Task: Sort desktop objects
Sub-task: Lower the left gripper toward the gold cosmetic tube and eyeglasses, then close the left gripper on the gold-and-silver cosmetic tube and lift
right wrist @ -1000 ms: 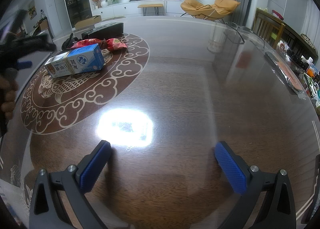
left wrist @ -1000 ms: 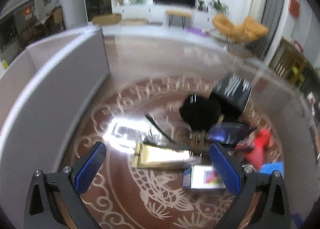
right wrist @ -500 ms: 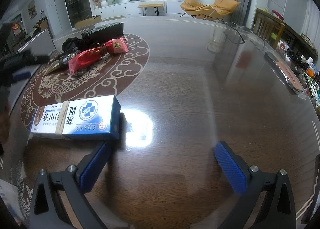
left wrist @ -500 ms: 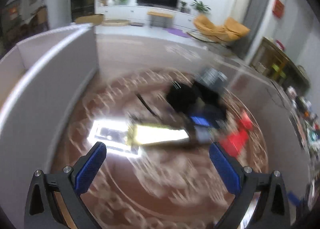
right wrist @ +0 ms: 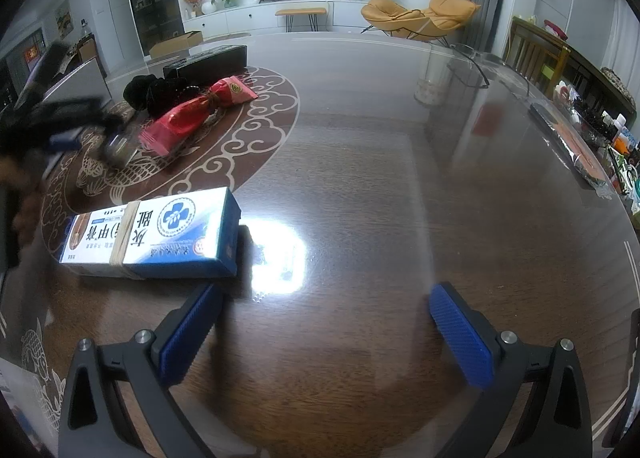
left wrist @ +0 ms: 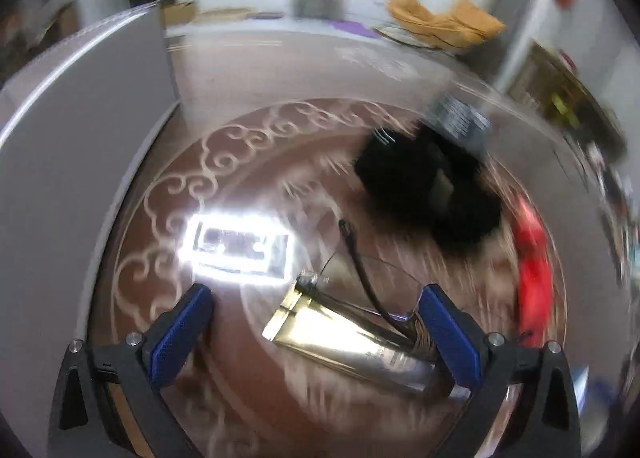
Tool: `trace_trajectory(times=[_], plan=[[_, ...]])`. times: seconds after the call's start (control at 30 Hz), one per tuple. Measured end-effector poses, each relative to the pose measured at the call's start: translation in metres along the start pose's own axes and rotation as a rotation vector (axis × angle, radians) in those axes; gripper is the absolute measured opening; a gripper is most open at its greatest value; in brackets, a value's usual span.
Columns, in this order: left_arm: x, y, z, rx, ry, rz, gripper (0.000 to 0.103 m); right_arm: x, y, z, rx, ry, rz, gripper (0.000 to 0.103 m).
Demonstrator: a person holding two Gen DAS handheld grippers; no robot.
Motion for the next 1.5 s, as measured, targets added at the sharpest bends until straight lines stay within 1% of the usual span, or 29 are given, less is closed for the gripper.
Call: trace_trajectory(times=[0.03,0.07,0.13,0.23,0.3,0.37,0.4,0.47,0.53,0.6,0.73,0.77,0.87,1.1,1.5], plan=[[-0.009,-0.003,0.007,-0.019,0.014,-0.032,0.103,0.000,0.000,0.000,0.000,0.000,0.000,0.103],[-0.019,-0.005,0.015,-0.056,0.028,-0.048,0.103,0.000,0.000,0.000,0.000,0.000,0.000,0.103],[-0.029,-0.005,0.034,-0.103,0.020,-0.039,0.103,0.000,0.000,0.000,0.000,0.000,0.000,0.103],[-0.035,0.010,0.060,-0.111,-0.045,0.033,0.103,0.000,0.000,0.000,0.000,0.000,0.000,0.103],[-0.039,0.018,0.067,-0.089,-0.059,0.068,0.103,0.000,0.000,0.000,0.000,0.000,0.000,0.103],[-0.045,0.019,0.076,-0.067,-0.080,0.088,0.103,0.000,0.000,0.000,0.000,0.000,0.000,0.103],[-0.048,0.017,0.084,-0.075,-0.112,0.104,0.103,0.000,0.000,0.000,0.000,0.000,0.000,0.103],[-0.055,0.005,0.096,-0.084,-0.131,0.095,0.103,0.000,0.000,0.000,0.000,0.000,0.000,0.103],[-0.061,-0.007,0.096,-0.067,-0.117,0.060,0.103,0.000,0.000,0.000,0.000,0.000,0.000,0.103],[-0.067,-0.017,0.085,-0.024,-0.104,0.030,0.103,0.000,0.000,0.000,0.000,0.000,0.000,0.103],[-0.073,-0.019,0.065,0.033,-0.064,0.033,0.103,-0.001,0.000,0.000,0.001,0.000,0.000,0.103],[-0.072,-0.020,0.061,0.053,-0.075,0.019,0.103,0.000,0.000,0.000,0.001,0.000,0.000,0.103],[-0.072,-0.024,0.054,0.114,-0.073,-0.041,0.103,-0.001,0.000,0.000,0.000,-0.001,0.000,0.103],[-0.067,-0.021,0.049,0.098,-0.092,-0.051,0.103,0.000,0.000,0.000,0.001,-0.001,0.000,0.103],[-0.066,-0.021,0.045,0.092,-0.093,-0.058,0.103,0.000,0.000,0.001,0.001,-0.001,0.000,0.103]])
Point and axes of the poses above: each gripper's, at about its wrist camera, not at the fingertips, and z roughly against the way its jaws point, y to its left, x to its top, the point moved 4 cm from there along -z, roughly the way its jaws point, and after that the axes turned 11 degrees about -y, right-handed, at the moved point
